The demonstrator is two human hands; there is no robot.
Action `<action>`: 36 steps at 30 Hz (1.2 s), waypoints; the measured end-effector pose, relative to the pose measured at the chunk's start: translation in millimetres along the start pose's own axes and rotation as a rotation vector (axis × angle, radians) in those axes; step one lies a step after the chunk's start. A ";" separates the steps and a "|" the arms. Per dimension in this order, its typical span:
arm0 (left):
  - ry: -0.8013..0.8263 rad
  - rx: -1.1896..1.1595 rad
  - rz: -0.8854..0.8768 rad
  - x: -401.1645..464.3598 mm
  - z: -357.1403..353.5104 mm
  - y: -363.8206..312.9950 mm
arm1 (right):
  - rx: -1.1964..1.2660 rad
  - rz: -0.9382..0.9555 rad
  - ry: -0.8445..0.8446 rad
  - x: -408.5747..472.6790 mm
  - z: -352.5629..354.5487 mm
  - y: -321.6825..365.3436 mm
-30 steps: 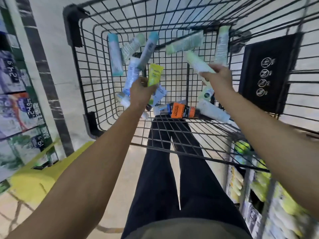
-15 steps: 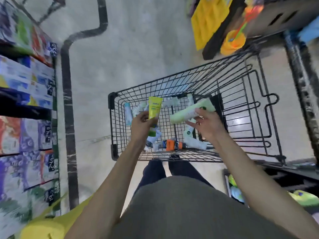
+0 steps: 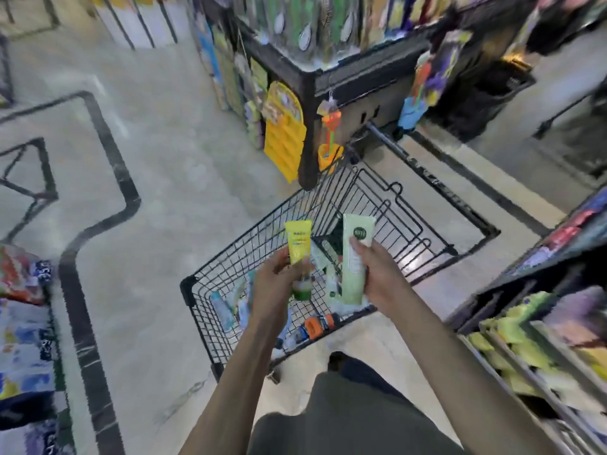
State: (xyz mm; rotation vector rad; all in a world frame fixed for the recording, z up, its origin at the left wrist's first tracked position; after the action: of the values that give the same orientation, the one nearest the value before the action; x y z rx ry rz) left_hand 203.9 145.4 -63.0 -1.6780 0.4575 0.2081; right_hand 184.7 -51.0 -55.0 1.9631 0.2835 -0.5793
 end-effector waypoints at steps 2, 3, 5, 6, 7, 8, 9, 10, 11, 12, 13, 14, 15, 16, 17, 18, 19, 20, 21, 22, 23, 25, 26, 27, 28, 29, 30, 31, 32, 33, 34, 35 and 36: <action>0.094 0.031 -0.012 -10.1 -12.5 0.6 | 0.045 0.041 -0.062 -31.9 9.6 -1.5; 0.132 0.038 -0.016 -16.6 -19.4 1.0 | 0.081 0.058 -0.082 -47.9 15.3 -2.9; 0.183 0.044 -0.016 -29.2 -33.6 2.9 | 0.156 0.096 -0.116 -78.3 28.6 -5.9; 0.207 0.047 -0.017 -36.5 -41.9 3.7 | 0.174 0.121 -0.134 -93.1 36.3 -7.4; 0.235 0.044 -0.019 -43.8 -50.7 4.4 | 0.178 0.153 -0.158 -108.4 44.6 -8.6; 0.263 0.036 -0.019 -50.5 -59.8 5.9 | 0.175 0.192 -0.189 -123.0 53.8 -10.0; 0.292 0.032 -0.018 -58.1 -69.6 6.5 | 0.174 0.231 -0.223 -138.8 62.9 -10.9; 0.327 0.037 -0.016 -66.2 -80.1 7.9 | 0.177 0.264 -0.261 -153.4 72.3 -12.5; 0.371 0.050 -0.014 -74.5 -91.5 10.0 | 0.180 0.288 -0.302 -169.0 81.5 -14.6; 0.415 0.061 -0.012 -83.2 -102.9 12.2 | 0.186 0.309 -0.346 -184.2 91.0 -17.3; 0.449 0.070 -0.009 -92.4 -114.9 13.7 | 0.198 0.331 -0.385 -199.5 100.0 -19.6; 0.476 0.074 -0.004 -101.1 -127.0 15.5 | 0.212 0.354 -0.417 -214.2 109.0 -22.0; 0.504 0.072 0.003 -111.1 -139.7 17.1 | 0.221 0.376 -0.443 -228.8 117.8 -24.5; 0.537 0.071 0.008 -121.4 -152.7 20.1 | 0.225 0.394 -0.464 -243.6 126.3 -27.5; 0.568 0.079 0.015 -132.1 -165.7 24.1 | 0.229 0.409 -0.480 -259.3 134.5 -30.7; 0.599 0.095 0.024 -143.2 -178.9 29.0 | 0.237 0.425 -0.498 -275.5 143.0 -33.9; 0.632 0.108 0.030 -154.0 -191.5 34.7 | 0.244 0.442 -0.516 -291.9 151.7 -37.5; 0.664 0.115 0.034 -165.1 -204.4 41.2 | 0.249 0.459 -0.538 -308.4 160.3 -41.0; 0.694 0.124 0.041 -176.7 -216.9 48.7 | 0.251 0.472 -0.563 -325.8 169.6 -45.5; 0.718 0.139 0.051 -188.7 -228.6 57.4 | 0.254 0.482 -0.586 -343.6 177.7 -49.7; 0.739 0.152 0.061 -202.4 -240.3 65.3 | 0.261 0.491 -0.609 -360.8 186.9 -55.6; 0.785 0.173 0.072 -231.5 -262.9 81.5 | 0.283 0.500 -0.650 -394.3 206.4 -69.2; 0.802 0.180 0.072 -246.1 -274.2 89.2 | 0.298 0.503 -0.667 -410.1 216.3 -76.3; 0.813 0.182 0.070 -260.7 -284.8 96.8 | 0.312 0.508 -0.682 -425.8 226.3 -83.7; 0.821 0.184 0.073 -275.8 -294.9 103.9 | 0.325 0.510 -0.697 -441.0 235.9 -91.0; 0.831 0.189 0.078 -291.0 -304.5 110.6 | 0.340 0.510 -0.714 -456.0 245.5 -98.2; 0.841 0.195 0.083 -305.8 -313.8 117.4 | 0.356 0.508 -0.729 -471.0 254.9 -104.9; 0.851 0.205 0.085 -319.9 -322.2 124.2 | 0.372 0.507 -0.742 -485.9 264.1 -111.5; 0.861 0.214 0.086 -333.0 -330.5 130.9 | 0.380 0.512 -0.750 -500.4 272.5 -117.1; 0.872 0.219 0.088 -345.7 -338.5 136.7 | 0.381 0.518 -0.757 -513.7 281.2 -122.3; 0.881 0.221 0.093 -357.5 -345.9 142.6 | 0.375 0.521 -0.761 -525.7 288.8 -126.8; 0.887 0.226 0.098 -368.5 -352.7 148.5 | 0.367 0.522 -0.768 -536.4 297.0 -131.6; 0.889 0.231 0.102 -378.3 -358.5 154.6 | 0.361 0.521 -0.777 -545.7 305.6 -136.6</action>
State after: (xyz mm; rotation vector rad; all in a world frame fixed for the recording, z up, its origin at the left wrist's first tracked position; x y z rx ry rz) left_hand -245.4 -153.4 3.5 -1.4508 1.1775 -0.5292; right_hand -425.6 -233.0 9.1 1.8723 -0.8370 -1.0252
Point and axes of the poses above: each hand's wrist, its own x-axis towards the middle knuckle, its own z-axis out of the back of the hand, y = z × x, the point moved 4 cm from there along x, towards the middle knuckle, and after that the axes turned 6 degrees about y, right-handed, at the moved point
